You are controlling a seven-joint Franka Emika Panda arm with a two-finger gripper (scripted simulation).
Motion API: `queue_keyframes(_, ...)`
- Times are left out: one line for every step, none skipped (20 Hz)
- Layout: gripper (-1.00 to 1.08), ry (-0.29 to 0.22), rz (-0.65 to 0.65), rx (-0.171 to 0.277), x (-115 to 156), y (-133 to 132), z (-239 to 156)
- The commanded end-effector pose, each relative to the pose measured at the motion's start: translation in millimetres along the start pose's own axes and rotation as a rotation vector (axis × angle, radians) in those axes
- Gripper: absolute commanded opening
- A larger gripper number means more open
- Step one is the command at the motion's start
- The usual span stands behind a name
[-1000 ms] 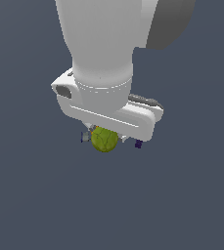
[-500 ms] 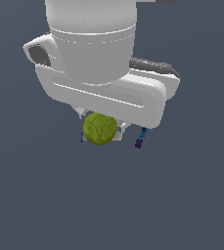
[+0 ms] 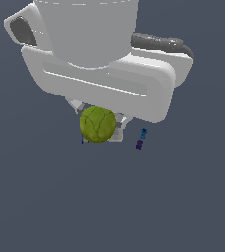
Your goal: Pick up a designated object from a clutter of objects.
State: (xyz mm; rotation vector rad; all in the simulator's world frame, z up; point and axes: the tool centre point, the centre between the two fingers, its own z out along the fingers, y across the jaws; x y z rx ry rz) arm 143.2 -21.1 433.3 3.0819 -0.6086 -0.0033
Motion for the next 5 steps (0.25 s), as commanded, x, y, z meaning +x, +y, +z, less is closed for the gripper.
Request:
queue_keyframes(-1.0,0.002,0.0,0.001,1.0,-0.2,-4.0)
queue_keyframes(-1.0,0.002,0.0,0.001,1.2,-0.2,-4.4)
queue_keyframes(-1.0,0.002,0.0,0.001,1.4,-0.3,-4.6)
queue_keyframes(-1.0,0.002,0.0,0.001,1.5,-0.3,-4.6)
queue_keyframes(-1.0,0.002,0.0,0.001,1.5,-0.4,-4.5)
